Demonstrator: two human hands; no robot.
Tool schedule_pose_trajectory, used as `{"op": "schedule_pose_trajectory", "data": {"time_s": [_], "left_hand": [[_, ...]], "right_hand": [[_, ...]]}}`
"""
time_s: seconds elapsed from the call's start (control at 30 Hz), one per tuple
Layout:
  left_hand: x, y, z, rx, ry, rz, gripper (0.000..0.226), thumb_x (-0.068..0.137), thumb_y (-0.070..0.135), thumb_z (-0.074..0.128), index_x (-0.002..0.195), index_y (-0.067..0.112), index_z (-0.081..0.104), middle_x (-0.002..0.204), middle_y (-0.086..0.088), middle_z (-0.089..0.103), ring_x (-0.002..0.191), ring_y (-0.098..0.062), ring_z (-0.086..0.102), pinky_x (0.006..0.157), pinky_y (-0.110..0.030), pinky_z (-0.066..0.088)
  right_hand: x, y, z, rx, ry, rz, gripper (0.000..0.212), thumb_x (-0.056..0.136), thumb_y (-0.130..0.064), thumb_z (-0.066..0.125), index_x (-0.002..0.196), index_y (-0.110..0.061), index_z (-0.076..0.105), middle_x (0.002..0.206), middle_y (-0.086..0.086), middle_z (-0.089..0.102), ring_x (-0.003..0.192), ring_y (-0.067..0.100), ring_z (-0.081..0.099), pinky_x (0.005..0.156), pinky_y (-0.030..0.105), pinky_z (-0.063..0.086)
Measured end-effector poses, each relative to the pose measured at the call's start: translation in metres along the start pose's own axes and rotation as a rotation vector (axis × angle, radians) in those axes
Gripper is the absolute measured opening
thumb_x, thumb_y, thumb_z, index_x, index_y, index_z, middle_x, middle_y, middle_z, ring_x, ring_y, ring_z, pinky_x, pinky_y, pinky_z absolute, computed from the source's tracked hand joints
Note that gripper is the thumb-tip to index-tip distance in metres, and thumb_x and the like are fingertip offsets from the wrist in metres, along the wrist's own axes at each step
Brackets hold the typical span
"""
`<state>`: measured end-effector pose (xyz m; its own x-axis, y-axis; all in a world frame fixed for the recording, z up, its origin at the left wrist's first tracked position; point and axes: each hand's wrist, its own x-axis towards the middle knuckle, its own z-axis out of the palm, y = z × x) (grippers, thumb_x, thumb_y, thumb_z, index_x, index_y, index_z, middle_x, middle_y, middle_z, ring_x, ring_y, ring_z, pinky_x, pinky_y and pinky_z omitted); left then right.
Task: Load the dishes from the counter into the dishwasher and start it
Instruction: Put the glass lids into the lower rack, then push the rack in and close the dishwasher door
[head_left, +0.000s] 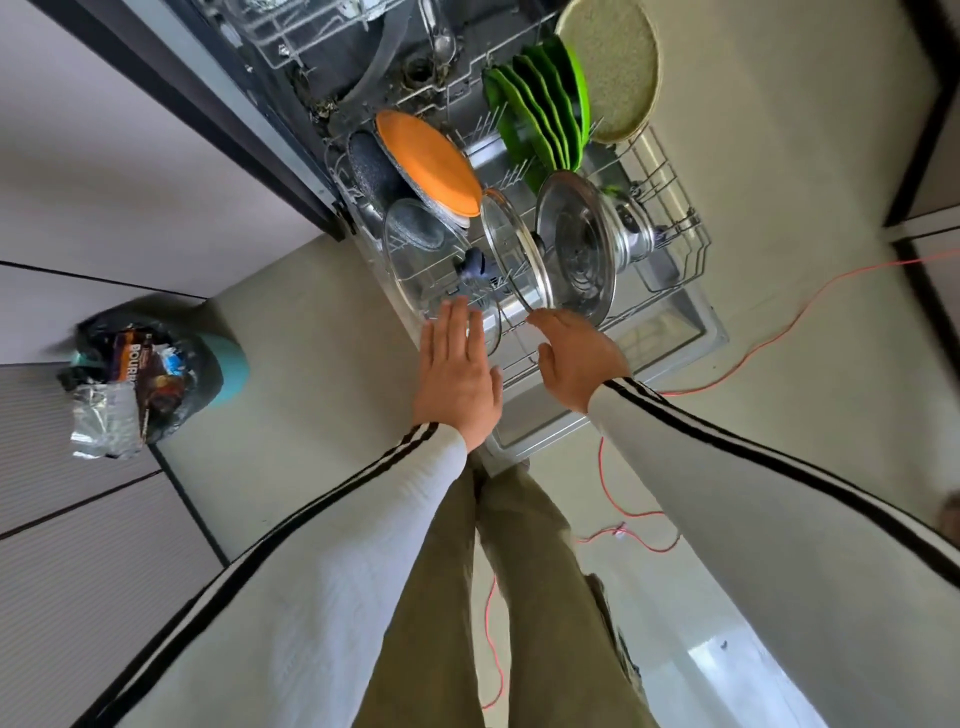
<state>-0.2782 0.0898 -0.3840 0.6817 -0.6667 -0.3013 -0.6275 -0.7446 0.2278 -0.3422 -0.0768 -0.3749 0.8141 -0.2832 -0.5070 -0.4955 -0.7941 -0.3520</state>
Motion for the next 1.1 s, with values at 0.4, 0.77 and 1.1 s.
{"op": "schedule_pose_trajectory", "data": {"time_s": [0.4,0.77,1.1], "left_hand": [[-0.008,0.079,0.058,0.014,-0.253,0.005,0.075,0.092,0.032,0.055,0.153,0.006,0.021,0.158,-0.015,0.021,0.146,-0.035,0.019,0.121,-0.044,0.017],[0.04,0.162,0.143,-0.112,-0.303,-0.214,0.087,0.094,0.032,0.041,0.156,0.008,-0.014,0.163,-0.01,-0.023,0.152,-0.027,-0.016,0.124,-0.045,0.003],[0.059,0.187,0.153,-0.079,-0.315,-0.434,0.091,0.093,0.03,0.043,0.153,0.008,-0.022,0.157,-0.01,-0.037,0.147,-0.027,-0.03,0.123,-0.042,-0.009]], "right_hand": [[-0.009,0.122,-0.002,-0.204,-0.156,0.051,0.052,0.094,-0.014,0.049,0.146,-0.014,0.043,0.155,0.007,0.037,0.142,0.026,0.033,0.118,0.039,0.03],[0.02,0.223,0.038,-0.402,-0.251,-0.214,0.084,0.09,-0.015,0.036,0.154,-0.009,-0.018,0.16,0.01,-0.026,0.15,0.024,-0.019,0.123,0.041,-0.006],[0.034,0.224,0.038,-0.396,-0.235,-0.196,0.088,0.092,-0.026,0.045,0.155,-0.011,-0.015,0.163,0.009,-0.019,0.151,0.027,-0.015,0.123,0.049,0.001]]}}
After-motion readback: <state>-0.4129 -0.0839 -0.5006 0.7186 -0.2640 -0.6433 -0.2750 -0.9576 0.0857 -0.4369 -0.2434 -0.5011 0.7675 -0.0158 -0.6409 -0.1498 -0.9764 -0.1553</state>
